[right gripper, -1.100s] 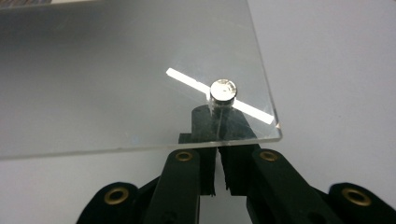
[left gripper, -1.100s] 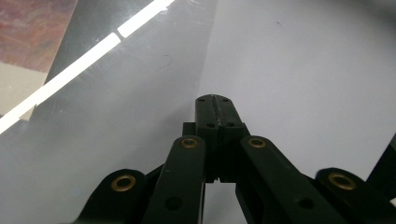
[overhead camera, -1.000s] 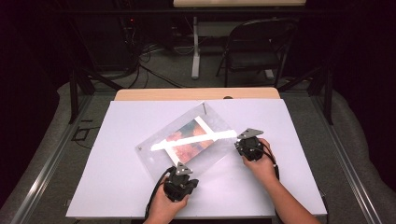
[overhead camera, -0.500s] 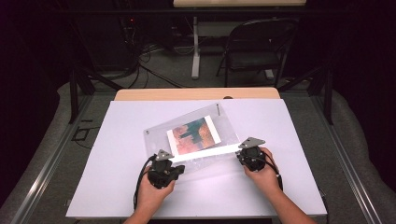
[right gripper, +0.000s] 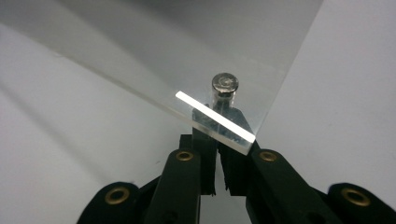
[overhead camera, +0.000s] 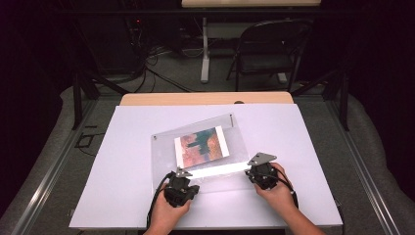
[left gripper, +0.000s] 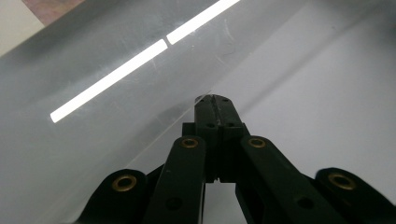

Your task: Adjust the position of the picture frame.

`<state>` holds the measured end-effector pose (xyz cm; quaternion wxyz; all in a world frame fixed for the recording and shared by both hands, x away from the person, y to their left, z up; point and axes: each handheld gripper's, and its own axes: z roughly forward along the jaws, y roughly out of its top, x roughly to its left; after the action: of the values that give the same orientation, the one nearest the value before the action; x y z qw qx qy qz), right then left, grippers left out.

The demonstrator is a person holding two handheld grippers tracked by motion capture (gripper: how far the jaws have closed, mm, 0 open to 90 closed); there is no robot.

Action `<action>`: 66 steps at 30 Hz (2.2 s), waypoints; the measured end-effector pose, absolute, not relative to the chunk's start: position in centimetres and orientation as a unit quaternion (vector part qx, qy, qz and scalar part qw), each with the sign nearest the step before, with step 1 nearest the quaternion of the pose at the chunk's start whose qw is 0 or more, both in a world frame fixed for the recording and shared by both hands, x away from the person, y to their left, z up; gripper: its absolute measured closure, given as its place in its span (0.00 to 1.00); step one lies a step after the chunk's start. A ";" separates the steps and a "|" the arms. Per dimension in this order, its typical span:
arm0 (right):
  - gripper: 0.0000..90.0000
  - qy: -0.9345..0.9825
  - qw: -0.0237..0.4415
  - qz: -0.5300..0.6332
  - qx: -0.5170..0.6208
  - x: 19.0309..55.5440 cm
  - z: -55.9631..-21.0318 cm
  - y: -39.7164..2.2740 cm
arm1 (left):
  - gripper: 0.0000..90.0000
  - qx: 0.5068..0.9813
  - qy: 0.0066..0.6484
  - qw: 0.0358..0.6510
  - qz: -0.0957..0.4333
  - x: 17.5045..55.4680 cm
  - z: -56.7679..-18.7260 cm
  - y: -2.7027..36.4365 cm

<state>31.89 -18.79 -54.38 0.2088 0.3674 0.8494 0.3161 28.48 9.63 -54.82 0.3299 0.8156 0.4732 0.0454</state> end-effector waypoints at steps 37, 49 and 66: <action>0.75 0.855 0.112 0.392 0.320 26.9 -53.7 -13.8 | 0.74 0.778 0.496 0.379 0.063 31.4 -54.2 14.2; 0.71 0.807 0.205 0.378 0.406 32.2 -53.5 -21.2 | 0.61 0.819 0.402 0.408 0.031 27.1 -54.2 9.5; 0.71 0.782 0.207 0.370 0.458 39.9 -55.7 -22.6 | 0.72 0.822 0.391 0.413 0.044 28.2 -55.7 5.7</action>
<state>39.95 -22.55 -55.71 0.2070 0.4576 0.7817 0.3698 28.24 5.73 -55.67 0.4127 0.8217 0.3905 0.0440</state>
